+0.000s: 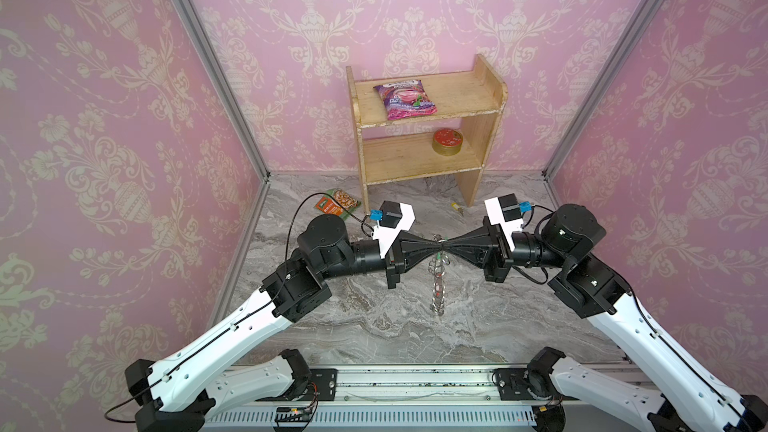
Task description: Put the keys on the keyring
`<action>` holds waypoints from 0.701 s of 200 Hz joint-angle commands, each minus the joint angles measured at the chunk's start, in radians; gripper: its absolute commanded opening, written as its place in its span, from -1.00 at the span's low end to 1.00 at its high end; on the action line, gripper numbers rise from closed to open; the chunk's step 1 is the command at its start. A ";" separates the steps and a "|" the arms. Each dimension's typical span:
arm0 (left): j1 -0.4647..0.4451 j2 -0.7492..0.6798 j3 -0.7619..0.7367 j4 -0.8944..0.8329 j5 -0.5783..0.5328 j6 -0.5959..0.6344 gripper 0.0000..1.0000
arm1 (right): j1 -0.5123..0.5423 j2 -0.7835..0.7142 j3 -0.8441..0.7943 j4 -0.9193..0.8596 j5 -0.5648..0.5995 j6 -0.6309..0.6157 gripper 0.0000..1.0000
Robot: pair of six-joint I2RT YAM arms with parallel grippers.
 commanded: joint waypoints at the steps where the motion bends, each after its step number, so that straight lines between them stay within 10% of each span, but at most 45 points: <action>1: -0.005 0.005 0.024 0.036 0.028 -0.005 -0.86 | 0.006 0.009 0.034 0.029 -0.008 0.005 -1.00; 117: -0.005 -0.007 0.024 0.032 0.018 0.016 -1.00 | 0.018 0.019 0.048 -0.056 0.014 -0.041 -1.00; 140: -0.005 -0.013 0.043 -0.039 0.006 0.056 -1.00 | 0.019 0.009 0.051 -0.128 0.031 -0.078 -0.76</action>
